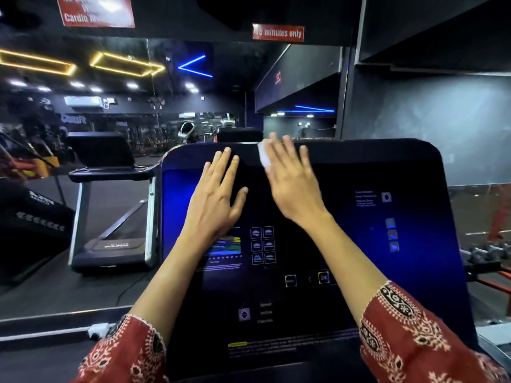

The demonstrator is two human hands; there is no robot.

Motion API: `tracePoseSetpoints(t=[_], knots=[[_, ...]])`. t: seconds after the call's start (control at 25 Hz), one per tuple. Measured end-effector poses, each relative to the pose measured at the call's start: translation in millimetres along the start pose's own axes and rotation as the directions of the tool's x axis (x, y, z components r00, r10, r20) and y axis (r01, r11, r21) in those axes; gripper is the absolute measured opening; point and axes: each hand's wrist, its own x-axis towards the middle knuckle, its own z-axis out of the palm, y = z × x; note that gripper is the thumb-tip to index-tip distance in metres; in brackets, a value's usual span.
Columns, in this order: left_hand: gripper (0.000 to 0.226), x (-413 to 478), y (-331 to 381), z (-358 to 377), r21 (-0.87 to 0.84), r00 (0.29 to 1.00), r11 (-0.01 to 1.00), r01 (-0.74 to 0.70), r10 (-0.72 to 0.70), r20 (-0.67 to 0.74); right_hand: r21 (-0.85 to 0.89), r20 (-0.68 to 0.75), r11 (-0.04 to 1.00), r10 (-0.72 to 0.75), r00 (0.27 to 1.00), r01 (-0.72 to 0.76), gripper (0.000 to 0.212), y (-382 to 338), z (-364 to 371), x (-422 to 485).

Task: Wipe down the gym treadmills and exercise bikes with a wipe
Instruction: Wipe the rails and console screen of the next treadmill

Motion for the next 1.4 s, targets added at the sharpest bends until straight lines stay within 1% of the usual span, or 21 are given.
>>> tracePoseSetpoints(t=[0.08,0.2,0.24,0.32,0.36,0.52,0.56,0.64,0.68,0.76,0.8,0.84,0.88,0.96,1.0,1.12,1.16,1.24,1.28,1.36,1.4], knots=[[0.060,2,11,5,0.007,1.000,1.000,-0.002,0.002,-0.001,0.064,-0.008,0.981,0.182,0.983,-0.181,0.050,19,-4,-1],[0.060,7,27,15,0.006,1.000,1.000,-0.014,0.014,-0.001,0.095,0.018,0.995,-0.021,1.000,0.019,0.051,22,-5,-24],[0.060,9,32,17,0.002,1.000,1.000,-0.014,0.014,-0.002,0.094,0.007,0.995,-0.024,1.000,0.023,0.051,29,-5,-29],[0.059,10,43,23,-0.005,1.000,1.000,-0.010,0.010,-0.013,0.134,0.004,0.978,0.161,0.987,-0.160,0.051,42,-13,-40],[0.059,10,46,26,-0.004,1.000,1.000,-0.010,0.010,-0.023,0.148,0.007,0.971,0.186,0.982,-0.185,0.051,45,-15,-49],[0.058,9,49,31,0.023,0.999,1.000,-0.007,0.009,-0.053,0.055,-0.002,0.991,-0.122,0.993,0.122,0.049,50,-16,-70],[0.058,9,49,31,0.027,0.998,1.000,-0.006,0.007,-0.056,0.025,-0.027,0.996,-0.084,0.996,0.084,0.049,58,-17,-58],[0.058,8,50,30,0.036,0.998,0.999,-0.004,0.006,-0.058,0.065,-0.036,0.986,0.157,0.987,-0.155,0.049,65,-19,-28],[0.058,8,50,30,0.039,0.998,0.999,-0.003,0.005,-0.058,0.095,-0.016,0.974,0.209,0.978,-0.207,0.050,63,-19,-15],[0.058,8,49,30,0.041,0.998,0.999,-0.005,0.007,-0.057,0.116,0.001,0.993,0.024,1.000,-0.024,0.049,47,-12,-6],[0.059,8,49,31,0.040,0.998,0.999,-0.006,0.009,-0.056,0.084,0.001,0.991,-0.108,0.994,0.108,0.049,46,-8,-7],[0.059,8,49,31,0.040,0.998,0.999,-0.007,0.009,-0.056,0.046,-0.015,0.985,-0.169,0.986,0.169,0.049,52,-7,-8],[0.059,7,48,31,0.038,0.998,0.999,-0.004,0.006,-0.057,0.032,-0.037,0.994,-0.106,0.994,0.108,0.049,63,-9,-8],[0.060,8,50,31,0.025,0.998,1.000,0.005,-0.003,-0.066,0.083,-0.065,0.985,0.155,0.986,-0.150,0.051,83,-17,-13],[0.060,9,52,31,0.016,0.998,1.000,0.009,-0.007,-0.070,0.101,-0.060,0.980,0.179,0.982,-0.173,0.052,89,-20,-18],[0.060,15,65,37,0.003,0.999,1.000,-0.011,0.011,-0.053,0.066,-0.022,0.993,-0.097,0.995,0.099,0.050,100,-26,-46],[0.060,17,73,42,0.002,0.999,1.000,-0.031,0.031,-0.041,0.054,-0.038,0.997,-0.061,0.997,0.063,0.050,108,-26,-54],[0.059,20,89,51,0.015,0.997,0.997,-0.075,0.075,-0.021,0.123,-0.060,0.977,0.185,0.981,-0.177,0.049,118,-30,-66],[0.059,21,97,56,0.022,0.996,0.996,-0.092,0.092,-0.018,0.131,-0.057,0.973,0.197,0.979,-0.188,0.050,121,-32,-74],[0.058,24,108,63,0.031,0.994,0.994,-0.103,0.104,-0.021,0.056,-0.042,0.998,-0.012,0.999,0.015,0.050,130,-34,-90],[0.058,26,111,66,0.035,0.995,0.994,-0.099,0.100,-0.026,0.002,-0.039,0.998,-0.061,0.997,0.061,0.050,140,-36,-91]])
